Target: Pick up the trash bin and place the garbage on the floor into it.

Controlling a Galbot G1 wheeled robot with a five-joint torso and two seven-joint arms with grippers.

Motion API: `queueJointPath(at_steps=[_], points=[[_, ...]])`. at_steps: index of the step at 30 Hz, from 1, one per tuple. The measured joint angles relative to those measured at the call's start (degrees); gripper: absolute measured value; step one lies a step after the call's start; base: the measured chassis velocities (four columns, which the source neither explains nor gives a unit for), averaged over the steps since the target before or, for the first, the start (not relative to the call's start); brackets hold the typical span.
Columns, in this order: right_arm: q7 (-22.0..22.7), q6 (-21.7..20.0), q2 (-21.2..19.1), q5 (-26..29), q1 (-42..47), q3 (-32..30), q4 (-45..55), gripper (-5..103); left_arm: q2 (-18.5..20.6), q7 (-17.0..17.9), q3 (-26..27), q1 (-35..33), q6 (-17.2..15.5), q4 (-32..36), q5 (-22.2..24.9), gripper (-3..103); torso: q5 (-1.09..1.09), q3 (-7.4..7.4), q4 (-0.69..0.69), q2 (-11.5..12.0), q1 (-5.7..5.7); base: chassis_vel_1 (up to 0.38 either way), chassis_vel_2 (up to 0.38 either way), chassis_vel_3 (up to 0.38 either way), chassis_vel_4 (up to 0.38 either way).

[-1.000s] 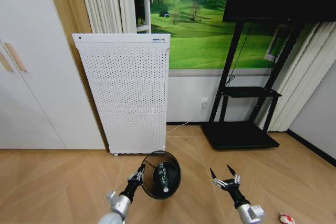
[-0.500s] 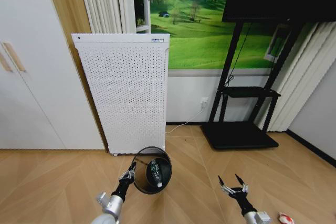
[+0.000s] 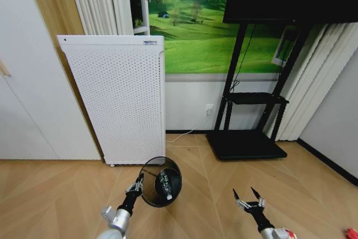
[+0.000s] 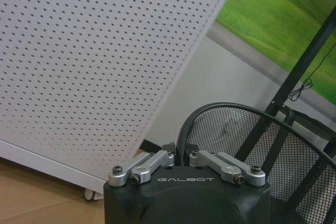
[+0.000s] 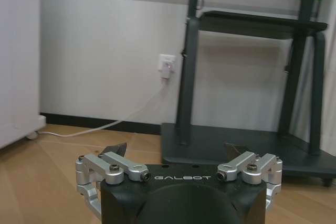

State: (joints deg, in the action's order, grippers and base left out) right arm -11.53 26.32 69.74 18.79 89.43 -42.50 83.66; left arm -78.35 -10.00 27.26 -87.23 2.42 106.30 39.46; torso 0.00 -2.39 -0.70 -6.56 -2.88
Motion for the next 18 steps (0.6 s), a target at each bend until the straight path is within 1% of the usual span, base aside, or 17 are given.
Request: queueJointPath(at_steps=[2, 3, 4, 5, 6, 7, 8, 9, 10, 11, 12, 13, 18], points=[[0.8, 0.5, -0.1, -0.5, -0.2, 0.0, -1.1, 100, 0.0, -0.1, 0.1, 0.0, 0.1, 0.0, 0.0, 7, 0.04, 0.00, 0.00, 0.0, 0.00, -0.299, -0.262, 0.282, 0.297], [1.4, 1.1, -0.2, -1.8, -0.6, -0.2, -2.6, 100, 0.0, -0.1, 0.1, -0.1, 0.1, 0.0, 0.0, 7, -0.02, 0.00, 0.01, 0.0, 0.00, -0.268, -0.306, 0.311, 0.280], [1.7, 1.2, -0.5, -3.3, -0.9, -0.6, -4.1, 100, 0.0, -0.2, 0.2, -0.1, 0.1, 0.0, 0.0, 7, 0.00, 0.00, 0.00, 0.0, 0.00, -0.217, -0.257, 0.229, 0.280], [1.7, 1.2, -0.5, -3.3, -0.9, -0.6, -4.1, 100, 0.0, -0.2, 0.2, -0.1, 0.1, 0.0, 0.0, 7, 0.00, 0.00, 0.00, 0.0, 0.00, -0.217, -0.257, 0.229, 0.280], [1.7, 0.6, -0.8, -4.2, -0.9, -1.0, -5.1, 100, 0.0, -0.3, 0.2, -0.1, 0.1, 0.0, 0.1, 7, 0.05, -0.01, -0.01, 0.0, -0.02, -0.217, -0.196, 0.231, 0.234], [1.7, 0.6, -0.8, -4.2, -0.9, -1.0, -5.1, 100, 0.0, -0.3, 0.2, -0.1, 0.1, 0.0, 0.1, 7, 0.05, -0.01, -0.01, 0.0, -0.02, -0.217, -0.196, 0.231, 0.234], [1.7, -1.6, -1.3, -5.2, -0.6, -1.4, -6.2, 100, -0.1, -0.3, 0.4, -0.2, 0.1, 0.0, 0.1, 7, 0.00, 0.00, -0.01, 0.0, -0.01, -0.165, -0.196, 0.152, 0.053], [1.7, -2.7, -1.9, -5.6, -0.4, -1.7, -6.9, 100, -0.1, -0.3, 0.5, -0.2, 0.2, 0.0, 0.1, 7, -0.03, -0.01, -0.01, 0.0, -0.01, -0.064, -0.082, 0.152, 0.059], [1.5, -3.7, -2.4, -6.0, -0.1, -1.8, -7.6, 100, -0.1, -0.4, 0.7, -0.3, 0.3, 0.1, 0.1, 7, 0.00, -0.01, 0.03, 0.0, -0.01, -0.064, -0.024, 0.062, 0.059], [1.5, -3.7, -2.4, -6.0, -0.1, -1.8, -7.6, 100, -0.1, -0.4, 0.7, -0.3, 0.3, 0.1, 0.1, 7, 0.00, -0.01, 0.03, 0.0, -0.01, -0.064, -0.024, 0.062, 0.059], [1.3, -4.6, -2.9, -6.7, 0.1, -1.9, -8.7, 100, -0.1, -0.4, 0.9, -0.4, 0.4, 0.1, 0.2, 7, 0.03, 0.00, 0.03, 0.0, -0.01, 0.000, 0.000, 0.000, 0.000], [1.0, -5.4, -3.5, -7.6, 0.2, -1.9, -10.5, 100, -0.1, -0.6, 1.2, -0.4, 0.6, 0.1, 0.2, 7, -0.01, 0.00, 0.02, 0.0, -0.01, 0.087, 0.045, -0.034, -0.040], [-0.1, -6.6, -4.9, -8.9, 0.7, -2.0, -14.4, 101, -0.2, -1.1, 1.7, -0.6, 1.0, -0.2, 0.3, 7, 0.00, 0.00, 0.00, 0.0, 0.00, 0.082, 0.051, -0.070, -0.053]])
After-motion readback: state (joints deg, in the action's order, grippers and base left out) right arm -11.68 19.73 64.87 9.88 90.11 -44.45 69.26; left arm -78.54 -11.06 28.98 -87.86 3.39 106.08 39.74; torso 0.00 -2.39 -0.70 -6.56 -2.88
